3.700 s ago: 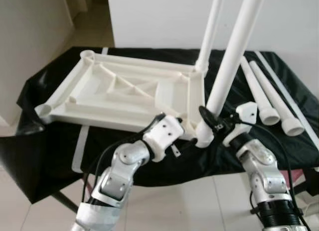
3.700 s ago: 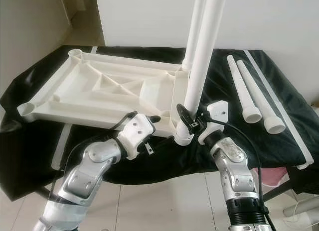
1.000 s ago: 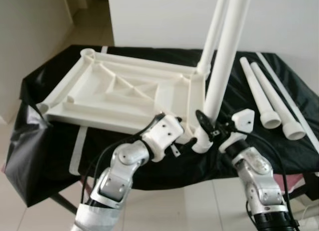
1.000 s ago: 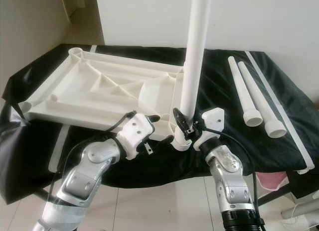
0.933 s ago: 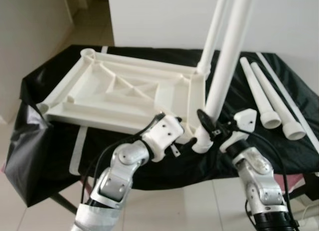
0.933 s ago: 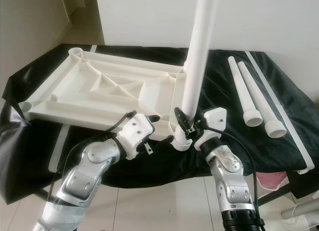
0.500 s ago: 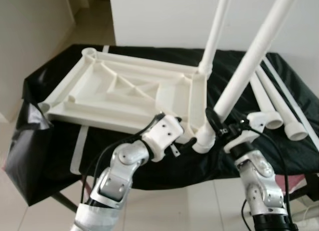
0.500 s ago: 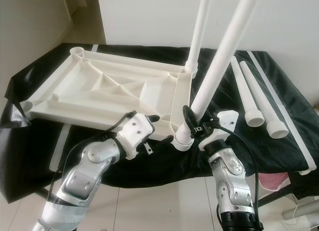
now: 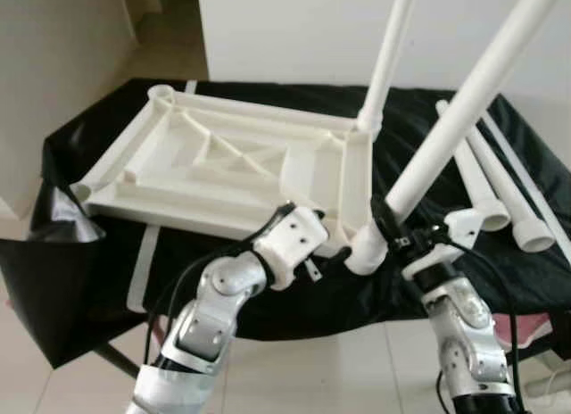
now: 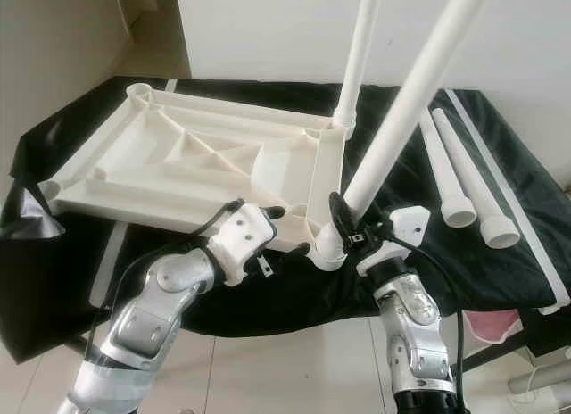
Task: Building children table
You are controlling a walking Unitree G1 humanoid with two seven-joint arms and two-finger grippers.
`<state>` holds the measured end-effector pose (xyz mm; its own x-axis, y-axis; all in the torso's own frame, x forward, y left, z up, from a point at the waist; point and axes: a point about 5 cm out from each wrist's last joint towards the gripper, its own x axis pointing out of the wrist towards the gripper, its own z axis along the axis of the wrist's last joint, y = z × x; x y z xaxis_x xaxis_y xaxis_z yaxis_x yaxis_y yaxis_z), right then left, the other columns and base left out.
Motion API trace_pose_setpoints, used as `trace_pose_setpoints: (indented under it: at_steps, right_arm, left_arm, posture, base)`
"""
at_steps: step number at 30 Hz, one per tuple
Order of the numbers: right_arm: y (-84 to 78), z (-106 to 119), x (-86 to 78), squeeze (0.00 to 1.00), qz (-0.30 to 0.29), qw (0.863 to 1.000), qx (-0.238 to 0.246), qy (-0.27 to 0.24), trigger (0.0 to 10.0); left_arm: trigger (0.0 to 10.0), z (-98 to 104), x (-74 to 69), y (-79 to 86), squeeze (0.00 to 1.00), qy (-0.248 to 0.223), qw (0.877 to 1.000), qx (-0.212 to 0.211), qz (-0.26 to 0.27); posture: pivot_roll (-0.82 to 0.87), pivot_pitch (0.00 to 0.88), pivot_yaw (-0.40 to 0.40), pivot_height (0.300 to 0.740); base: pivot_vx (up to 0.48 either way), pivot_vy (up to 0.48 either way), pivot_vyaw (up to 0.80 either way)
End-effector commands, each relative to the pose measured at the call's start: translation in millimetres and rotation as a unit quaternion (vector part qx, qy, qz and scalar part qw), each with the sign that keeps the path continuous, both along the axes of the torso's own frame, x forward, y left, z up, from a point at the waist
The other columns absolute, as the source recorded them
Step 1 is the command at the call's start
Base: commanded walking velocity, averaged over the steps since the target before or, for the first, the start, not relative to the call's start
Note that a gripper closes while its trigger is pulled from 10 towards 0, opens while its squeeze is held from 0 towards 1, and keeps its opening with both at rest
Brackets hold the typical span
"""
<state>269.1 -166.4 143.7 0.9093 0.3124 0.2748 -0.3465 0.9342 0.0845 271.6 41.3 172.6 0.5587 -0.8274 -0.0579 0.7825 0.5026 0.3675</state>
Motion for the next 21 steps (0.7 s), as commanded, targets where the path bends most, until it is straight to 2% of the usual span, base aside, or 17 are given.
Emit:
trace_pose_setpoints:
  at_steps: [1, 4, 11, 21]
  right_arm:
    - [5.4, -40.6, -9.6, 0.0, 0.023, 0.994, -0.051, 0.093, 10.0]
    - [8.0, -44.6, -12.6, 0.0, 0.036, 0.992, -0.07, 0.094, 10.0]
    - [8.2, -46.7, -13.9, 0.0, 0.04, 0.992, -0.077, 0.094, 10.0]
    - [12.4, -50.5, -17.5, 0.0, 0.061, 0.984, -0.151, 0.076, 10.0]
  left_arm:
    - [10.0, 2.9, 0.7, 1.7, 0.0, -0.014, 0.999, -0.005, 0.034]
    - [10.0, 3.1, 0.6, 1.8, 0.0, -0.014, 0.999, -0.005, 0.034]
    - [10.0, 3.3, 0.6, 2.1, 0.0, -0.014, 0.999, -0.005, 0.035]
    - [10.0, 3.8, -0.4, 1.6, 0.0, -0.013, 0.999, -0.006, 0.034]
  posture:
    - [-0.02, 0.075, -0.026, 0.74]
    - [-0.02, 0.075, -0.027, 0.74]
    - [-0.02, 0.075, -0.026, 0.74]
    - [-0.02, 0.081, -0.029, 0.74]
  base:
    - [0.0, 0.0, 0.0]
    - [0.0, 0.0, 0.0]
    - [0.0, 0.0, 0.0]
    - [0.0, 0.0, 0.0]
